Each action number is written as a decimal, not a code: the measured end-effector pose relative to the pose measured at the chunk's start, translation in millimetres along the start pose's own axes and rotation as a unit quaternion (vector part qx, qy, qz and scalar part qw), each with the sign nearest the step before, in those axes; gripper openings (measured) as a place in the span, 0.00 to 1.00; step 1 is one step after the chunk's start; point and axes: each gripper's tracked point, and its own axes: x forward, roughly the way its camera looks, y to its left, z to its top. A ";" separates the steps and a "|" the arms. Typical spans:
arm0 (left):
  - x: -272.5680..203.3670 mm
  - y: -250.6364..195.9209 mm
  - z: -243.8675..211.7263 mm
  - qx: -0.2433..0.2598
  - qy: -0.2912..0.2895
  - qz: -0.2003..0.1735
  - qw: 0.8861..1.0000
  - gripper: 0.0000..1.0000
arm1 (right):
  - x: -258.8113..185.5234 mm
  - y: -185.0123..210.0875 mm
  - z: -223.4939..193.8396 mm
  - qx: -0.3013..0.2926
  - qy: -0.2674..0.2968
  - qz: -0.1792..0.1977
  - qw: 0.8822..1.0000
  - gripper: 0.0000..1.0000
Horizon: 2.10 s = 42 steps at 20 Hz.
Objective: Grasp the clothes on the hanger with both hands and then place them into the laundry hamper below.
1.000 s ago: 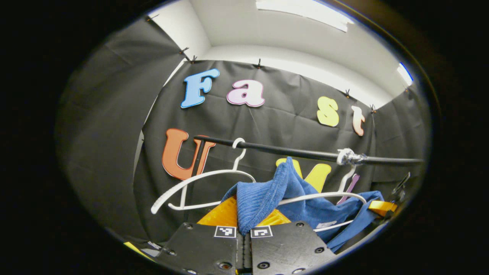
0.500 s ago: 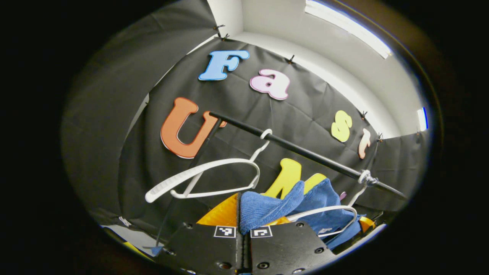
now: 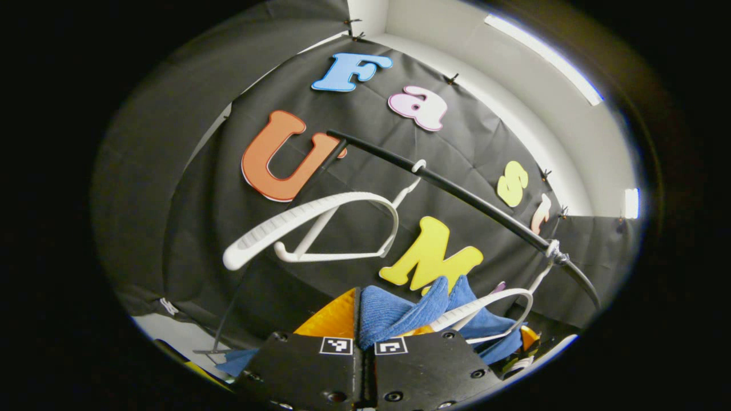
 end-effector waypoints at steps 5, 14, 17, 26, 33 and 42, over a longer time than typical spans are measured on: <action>-2.9 29.7 -25.6 -0.022 0.024 0.034 0.999 0.04 | -14.0 -53.8 -15.8 -0.020 0.011 -0.083 0.996 0.05; -44.1 80.5 -78.2 -0.037 0.070 0.097 0.992 0.04 | -36.3 -91.7 -49.6 -0.051 0.043 -0.154 0.986 0.06; -49.6 72.4 -78.6 -0.028 0.074 0.099 0.992 0.04 | -32.5 -86.2 -62.1 -0.071 0.053 -0.163 0.983 0.06; -83.8 23.4 -86.4 0.011 0.103 0.098 0.990 0.04 | -28.5 -64.7 -131.9 -0.182 0.092 -0.214 0.955 0.06; -95.9 -23.5 -105.1 0.041 0.140 0.059 0.988 0.04 | -15.8 -40.7 -206.0 -0.253 0.150 -0.218 0.931 0.07; -132.3 -13.5 -179.1 0.113 0.226 0.060 0.966 0.05 | -36.8 -89.6 -285.7 -0.287 0.220 -0.274 0.891 0.07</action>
